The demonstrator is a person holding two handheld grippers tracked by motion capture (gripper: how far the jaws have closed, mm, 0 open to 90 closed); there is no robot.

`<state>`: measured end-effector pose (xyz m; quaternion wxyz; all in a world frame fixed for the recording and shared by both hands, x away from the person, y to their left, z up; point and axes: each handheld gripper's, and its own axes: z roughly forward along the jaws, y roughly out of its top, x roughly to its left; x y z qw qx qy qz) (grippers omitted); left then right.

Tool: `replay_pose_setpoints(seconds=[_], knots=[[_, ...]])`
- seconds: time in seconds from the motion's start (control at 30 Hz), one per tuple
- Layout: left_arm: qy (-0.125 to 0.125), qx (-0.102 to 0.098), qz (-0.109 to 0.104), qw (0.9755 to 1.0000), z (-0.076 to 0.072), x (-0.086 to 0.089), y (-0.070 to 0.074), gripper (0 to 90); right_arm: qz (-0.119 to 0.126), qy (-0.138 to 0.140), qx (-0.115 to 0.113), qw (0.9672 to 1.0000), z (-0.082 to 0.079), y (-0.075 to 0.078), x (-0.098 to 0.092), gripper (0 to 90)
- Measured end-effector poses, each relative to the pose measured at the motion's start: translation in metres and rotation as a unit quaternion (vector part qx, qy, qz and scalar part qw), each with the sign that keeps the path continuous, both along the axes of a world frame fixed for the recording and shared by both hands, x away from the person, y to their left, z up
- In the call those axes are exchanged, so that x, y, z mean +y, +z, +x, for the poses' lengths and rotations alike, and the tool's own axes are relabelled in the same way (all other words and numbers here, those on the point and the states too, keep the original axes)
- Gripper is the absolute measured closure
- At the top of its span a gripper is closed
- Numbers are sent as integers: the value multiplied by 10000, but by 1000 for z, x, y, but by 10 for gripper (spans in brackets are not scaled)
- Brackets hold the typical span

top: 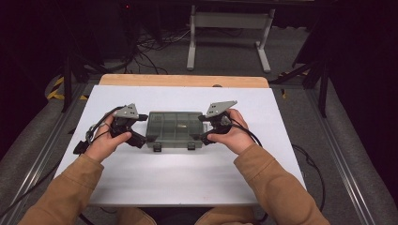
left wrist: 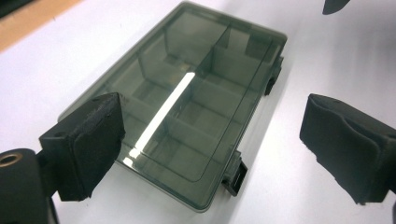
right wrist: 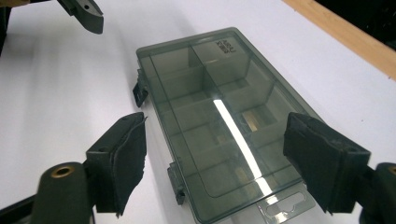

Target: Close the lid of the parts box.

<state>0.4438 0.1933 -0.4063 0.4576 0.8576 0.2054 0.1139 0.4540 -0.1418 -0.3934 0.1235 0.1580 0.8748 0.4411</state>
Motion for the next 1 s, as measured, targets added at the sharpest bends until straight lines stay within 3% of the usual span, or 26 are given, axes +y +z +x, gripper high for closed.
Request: replay_pose_setpoints(seconds=[0.17,0.33,0.53,0.6,0.63,0.73,1.0], knots=[[137,-180,-205,9995,-10,8,2,67,131,63,-139,9998,-8,6,-4,216],[222,-378,-360,9984,-23,18,3,65,409,58,-288,9987,-19,10,-11,201],[222,-643,-305,9972,-33,25,0,49,619,43,-386,9973,-27,15,-21,183],[246,-658,-362,9969,-36,27,-2,48,661,-3,-484,9966,-32,18,-29,176],[285,-611,-558,9962,-38,30,-4,48,691,-24,-510,9963,-33,18,-31,175],[316,-636,-710,9949,-39,33,-5,48,774,-40,-536,9956,-37,18,-36,175],[483,-759,-880,9920,-49,42,-13,57,1016,-197,-588,9929,-46,7,-57,174]])
